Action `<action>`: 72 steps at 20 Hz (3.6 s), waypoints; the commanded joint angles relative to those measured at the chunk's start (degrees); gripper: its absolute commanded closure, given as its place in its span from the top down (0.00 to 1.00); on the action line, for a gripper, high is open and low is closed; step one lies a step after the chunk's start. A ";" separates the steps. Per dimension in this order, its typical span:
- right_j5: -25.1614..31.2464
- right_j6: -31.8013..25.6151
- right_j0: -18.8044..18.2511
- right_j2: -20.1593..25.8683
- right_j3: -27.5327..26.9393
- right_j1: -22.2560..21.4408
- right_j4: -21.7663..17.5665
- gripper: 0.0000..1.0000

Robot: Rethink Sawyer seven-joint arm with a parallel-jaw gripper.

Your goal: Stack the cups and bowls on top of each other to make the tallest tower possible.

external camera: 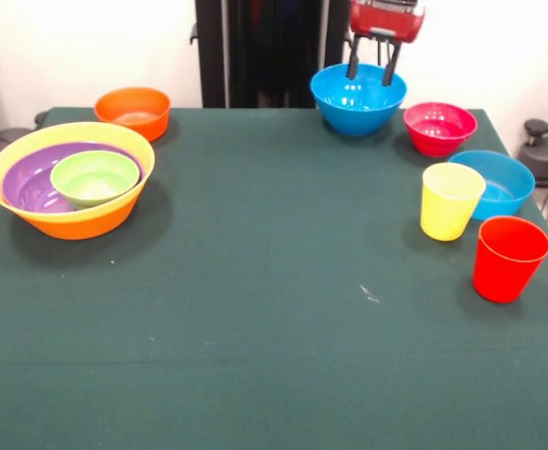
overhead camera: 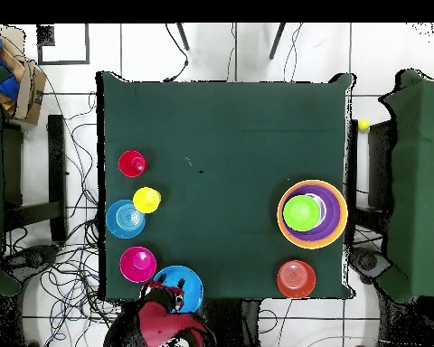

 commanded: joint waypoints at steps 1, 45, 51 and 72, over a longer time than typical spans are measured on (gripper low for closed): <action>-7.75 11.33 2.99 1.54 -2.29 11.79 3.57 1.00; -5.24 4.06 -8.48 1.88 0.73 5.64 -5.55 1.00; -4.89 3.74 -9.29 1.38 -0.49 6.07 -6.70 1.00; -15.96 3.90 -9.37 -3.64 -4.58 17.94 -11.21 1.00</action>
